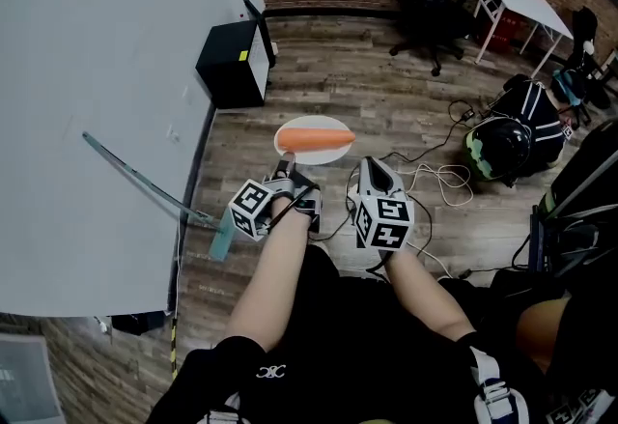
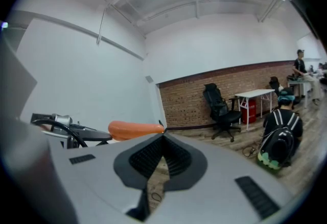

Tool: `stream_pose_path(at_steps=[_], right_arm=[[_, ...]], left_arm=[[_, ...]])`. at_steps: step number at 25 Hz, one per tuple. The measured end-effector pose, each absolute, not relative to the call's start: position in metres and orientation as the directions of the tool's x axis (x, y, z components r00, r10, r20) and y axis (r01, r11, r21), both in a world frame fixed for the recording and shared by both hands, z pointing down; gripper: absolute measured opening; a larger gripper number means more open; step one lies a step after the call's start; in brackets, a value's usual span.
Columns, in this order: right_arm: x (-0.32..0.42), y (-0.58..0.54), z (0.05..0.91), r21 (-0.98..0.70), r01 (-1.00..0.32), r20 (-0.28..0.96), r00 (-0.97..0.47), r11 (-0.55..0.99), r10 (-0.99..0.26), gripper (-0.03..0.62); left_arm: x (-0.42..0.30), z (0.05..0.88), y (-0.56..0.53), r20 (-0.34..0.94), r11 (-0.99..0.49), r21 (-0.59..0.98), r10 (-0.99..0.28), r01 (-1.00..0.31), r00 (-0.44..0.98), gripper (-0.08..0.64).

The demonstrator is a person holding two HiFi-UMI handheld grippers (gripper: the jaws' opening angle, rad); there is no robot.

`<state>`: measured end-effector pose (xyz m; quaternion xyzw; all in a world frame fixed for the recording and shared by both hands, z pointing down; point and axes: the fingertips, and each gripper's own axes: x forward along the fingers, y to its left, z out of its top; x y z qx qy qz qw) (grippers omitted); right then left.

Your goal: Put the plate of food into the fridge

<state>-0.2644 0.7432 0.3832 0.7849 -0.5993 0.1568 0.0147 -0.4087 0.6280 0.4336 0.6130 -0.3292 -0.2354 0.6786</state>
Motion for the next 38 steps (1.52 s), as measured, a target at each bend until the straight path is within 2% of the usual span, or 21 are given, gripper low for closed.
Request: stream_pose_path(at_steps=[9,24,38], right_arm=[[-0.231,0.676,0.398,-0.141,-0.945,0.280,0.248,-0.295,-0.927,0.014],[-0.191,0.433,0.376,-0.091,-0.953,0.266,0.257,-0.289,-0.929,0.014],[-0.132,0.303,0.416,-0.163,-0.934,0.321,0.254,-0.317,-0.912,0.014]], left_arm=[[-0.372,0.450,0.556,0.159,0.149,0.986,-0.701,-0.076,0.695,0.018],[-0.322,0.440,0.322,0.126,0.129,0.990,-0.682,-0.052,0.720,0.018],[-0.275,0.476,0.199,0.197,0.182,0.978,-0.656,-0.101,0.728,0.019]])
